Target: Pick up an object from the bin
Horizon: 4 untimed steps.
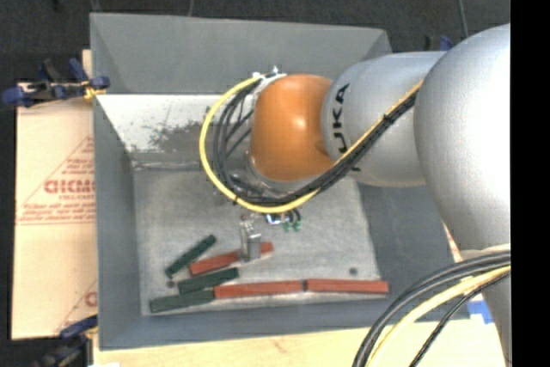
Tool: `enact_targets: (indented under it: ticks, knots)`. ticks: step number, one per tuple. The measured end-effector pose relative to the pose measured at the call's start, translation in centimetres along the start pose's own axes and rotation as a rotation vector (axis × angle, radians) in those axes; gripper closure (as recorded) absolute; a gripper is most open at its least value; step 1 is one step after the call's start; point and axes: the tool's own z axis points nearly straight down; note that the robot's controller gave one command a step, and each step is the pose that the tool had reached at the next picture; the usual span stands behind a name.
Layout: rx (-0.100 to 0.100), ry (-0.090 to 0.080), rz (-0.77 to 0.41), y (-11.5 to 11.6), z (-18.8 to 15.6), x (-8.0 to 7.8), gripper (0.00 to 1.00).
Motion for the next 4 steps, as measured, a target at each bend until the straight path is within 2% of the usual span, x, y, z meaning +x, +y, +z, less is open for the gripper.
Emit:
enact_targets:
  ticks: [1,2,3,4]
  knots:
    - [0.0,0.004,0.008,-0.3,-0.1,1.2,0.0]
    - [0.002,0.006,-0.052,-0.2,3.3,1.6,0.0]
    - [0.001,0.004,-0.048,-0.2,3.2,1.5,0.0]
    - [0.0,0.004,-0.046,-0.2,3.2,1.5,1.0]
